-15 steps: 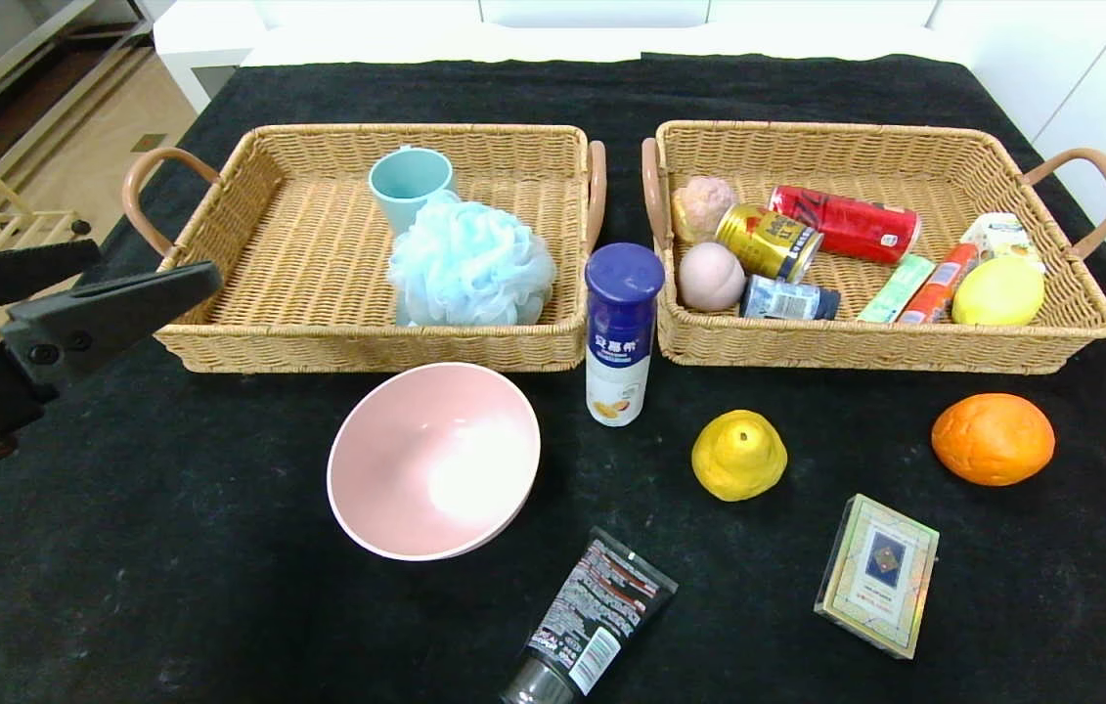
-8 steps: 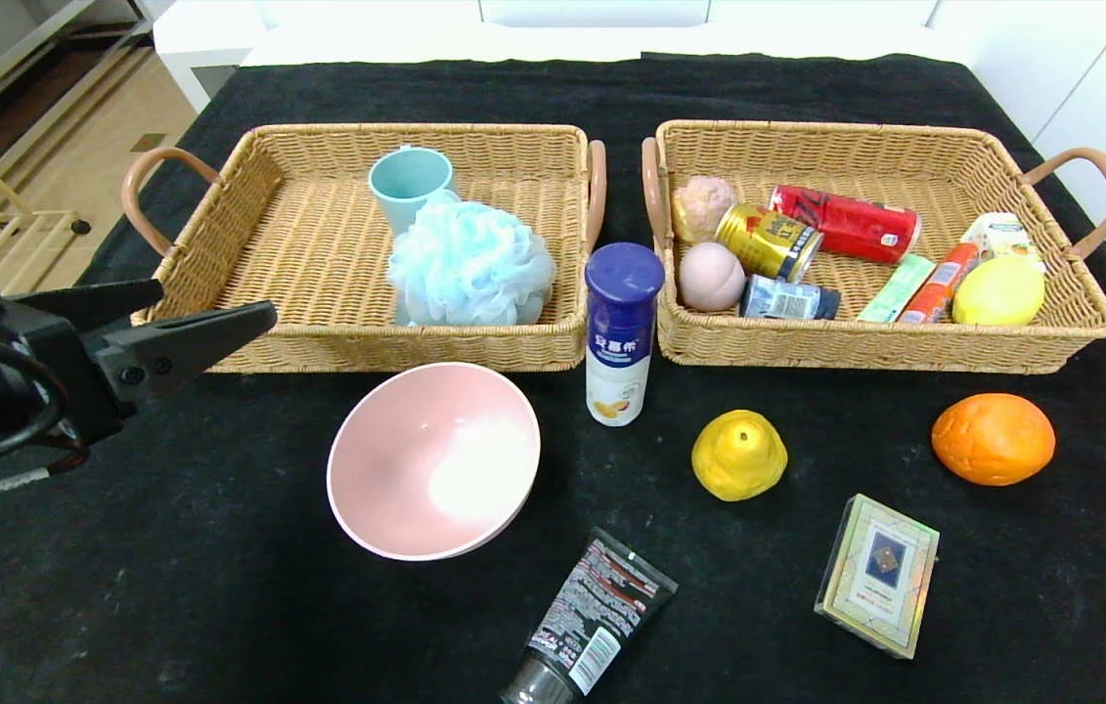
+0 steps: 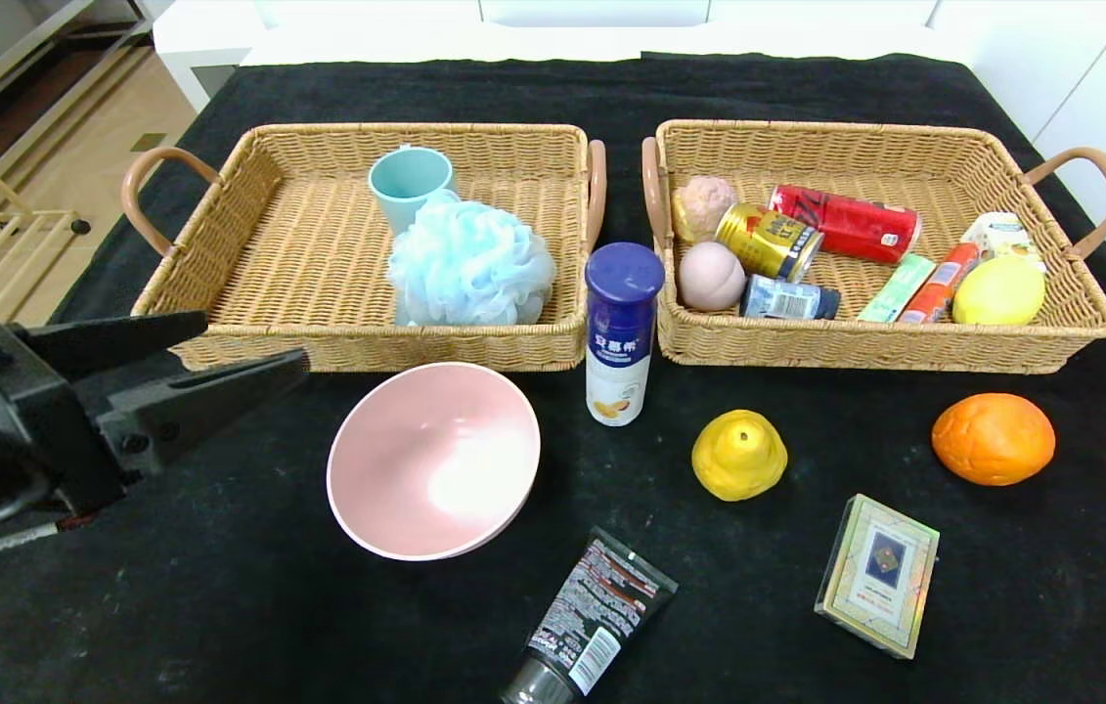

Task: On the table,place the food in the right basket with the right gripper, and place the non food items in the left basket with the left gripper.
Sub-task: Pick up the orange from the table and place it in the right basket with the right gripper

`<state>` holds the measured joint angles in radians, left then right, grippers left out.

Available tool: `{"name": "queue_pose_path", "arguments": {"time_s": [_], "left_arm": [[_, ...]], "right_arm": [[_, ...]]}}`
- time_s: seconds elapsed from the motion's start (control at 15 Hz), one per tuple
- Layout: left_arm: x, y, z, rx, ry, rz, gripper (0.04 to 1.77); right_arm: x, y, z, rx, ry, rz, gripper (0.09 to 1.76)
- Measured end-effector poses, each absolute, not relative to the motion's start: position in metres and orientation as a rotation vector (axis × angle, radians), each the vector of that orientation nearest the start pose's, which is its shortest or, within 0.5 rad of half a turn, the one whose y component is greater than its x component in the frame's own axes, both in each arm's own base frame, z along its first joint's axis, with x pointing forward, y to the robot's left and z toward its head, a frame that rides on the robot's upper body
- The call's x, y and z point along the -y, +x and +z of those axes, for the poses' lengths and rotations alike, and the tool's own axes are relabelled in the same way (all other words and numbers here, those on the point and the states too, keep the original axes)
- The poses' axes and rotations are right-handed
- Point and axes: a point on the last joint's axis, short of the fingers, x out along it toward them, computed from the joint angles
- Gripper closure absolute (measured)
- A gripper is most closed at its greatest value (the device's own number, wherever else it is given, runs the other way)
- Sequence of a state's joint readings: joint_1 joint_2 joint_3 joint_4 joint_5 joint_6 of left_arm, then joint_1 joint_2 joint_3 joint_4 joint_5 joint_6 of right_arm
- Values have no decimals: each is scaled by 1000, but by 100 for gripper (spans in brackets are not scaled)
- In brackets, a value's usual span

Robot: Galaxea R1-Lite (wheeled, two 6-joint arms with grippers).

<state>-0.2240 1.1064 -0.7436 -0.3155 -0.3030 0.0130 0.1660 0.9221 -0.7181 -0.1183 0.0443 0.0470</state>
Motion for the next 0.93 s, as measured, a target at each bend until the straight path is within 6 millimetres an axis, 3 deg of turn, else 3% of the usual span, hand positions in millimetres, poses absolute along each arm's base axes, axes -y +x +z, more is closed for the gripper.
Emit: {"name": "queue_pose_path", "arguments": {"time_s": [0.27,0.53,0.93], "left_arm": [[61,134,265,-53,14,-670,9],[65,130,263,-57,16,-708,9],[65,129,265,-41,18,-696,9]], "right_arm": [[-43,107,265,-118,12,265,14],[-57,116,260,-162,-12,285,14],[-66,148,259,-244,-37,85,14]]}}
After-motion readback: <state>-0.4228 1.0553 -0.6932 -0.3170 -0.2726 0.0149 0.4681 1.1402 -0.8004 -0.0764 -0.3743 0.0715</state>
